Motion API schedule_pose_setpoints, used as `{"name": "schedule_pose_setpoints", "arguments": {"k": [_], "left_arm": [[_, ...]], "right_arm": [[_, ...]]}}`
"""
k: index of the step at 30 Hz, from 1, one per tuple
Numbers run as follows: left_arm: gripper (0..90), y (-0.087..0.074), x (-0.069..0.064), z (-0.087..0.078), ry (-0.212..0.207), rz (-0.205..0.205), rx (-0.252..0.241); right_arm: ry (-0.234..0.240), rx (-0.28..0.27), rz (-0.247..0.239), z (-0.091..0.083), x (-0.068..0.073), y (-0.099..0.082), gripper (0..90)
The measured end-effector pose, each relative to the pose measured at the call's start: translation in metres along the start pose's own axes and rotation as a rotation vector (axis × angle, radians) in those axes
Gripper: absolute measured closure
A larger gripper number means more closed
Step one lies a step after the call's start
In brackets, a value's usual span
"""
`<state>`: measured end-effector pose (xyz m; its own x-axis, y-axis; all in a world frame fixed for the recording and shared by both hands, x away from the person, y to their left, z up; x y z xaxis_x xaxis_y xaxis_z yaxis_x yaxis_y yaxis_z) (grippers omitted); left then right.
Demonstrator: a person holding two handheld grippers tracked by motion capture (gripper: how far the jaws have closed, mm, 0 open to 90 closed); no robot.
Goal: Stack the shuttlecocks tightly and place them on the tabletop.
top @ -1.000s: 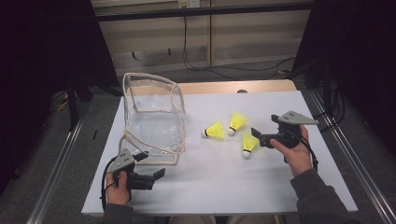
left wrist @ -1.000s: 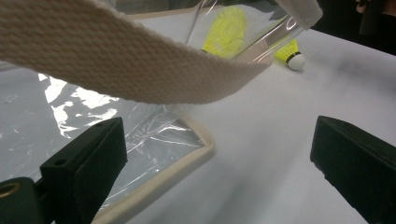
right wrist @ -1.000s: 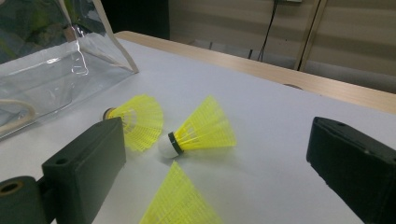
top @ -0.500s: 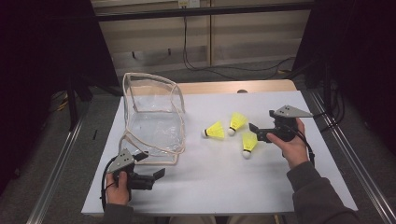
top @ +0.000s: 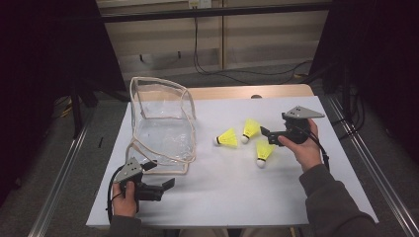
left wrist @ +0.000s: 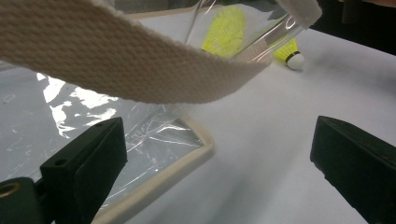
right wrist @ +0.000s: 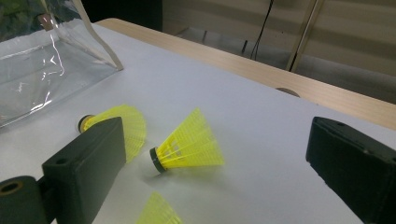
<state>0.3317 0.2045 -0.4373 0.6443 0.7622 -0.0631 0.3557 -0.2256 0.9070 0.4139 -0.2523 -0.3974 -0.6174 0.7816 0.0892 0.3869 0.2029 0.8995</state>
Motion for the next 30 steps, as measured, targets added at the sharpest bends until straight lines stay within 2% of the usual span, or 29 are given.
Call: {"name": "schedule_pose_setpoints", "arguments": {"k": [10, 15, 23, 30], "left_arm": [[3.6, 0.0, 0.001, 0.0, -0.003, 0.004, 0.007], [3.7, -0.001, 0.001, 0.0, -0.002, 0.0, 0.003], [3.7, -0.001, 0.001, 0.0, -0.002, -0.004, 0.007], [3.6, -0.001, 0.001, 0.0, -0.003, -0.002, 0.006]], "right_arm": [[-0.007, 0.007, 0.025, 0.005, -0.009, 0.003, 4.1], [-0.02, 0.019, 0.012, 0.009, -0.011, 0.004, 4.1], [-0.022, 0.036, 0.028, 0.017, -0.014, 0.003, 4.3], [-0.019, 0.051, 0.017, 0.023, -0.016, 0.005, 4.5]]}}
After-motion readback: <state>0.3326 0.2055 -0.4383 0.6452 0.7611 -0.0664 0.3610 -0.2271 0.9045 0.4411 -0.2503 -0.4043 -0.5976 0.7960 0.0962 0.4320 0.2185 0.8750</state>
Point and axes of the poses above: each handheld gripper's, and its own axes: z roughly forward along the jaws, y roughly out of its top, x roughly to its left, the point moved 2 cm from there along z, roughly forward along the jaws, and after that the axes turned 12 degrees about y, right-handed, at the moved point
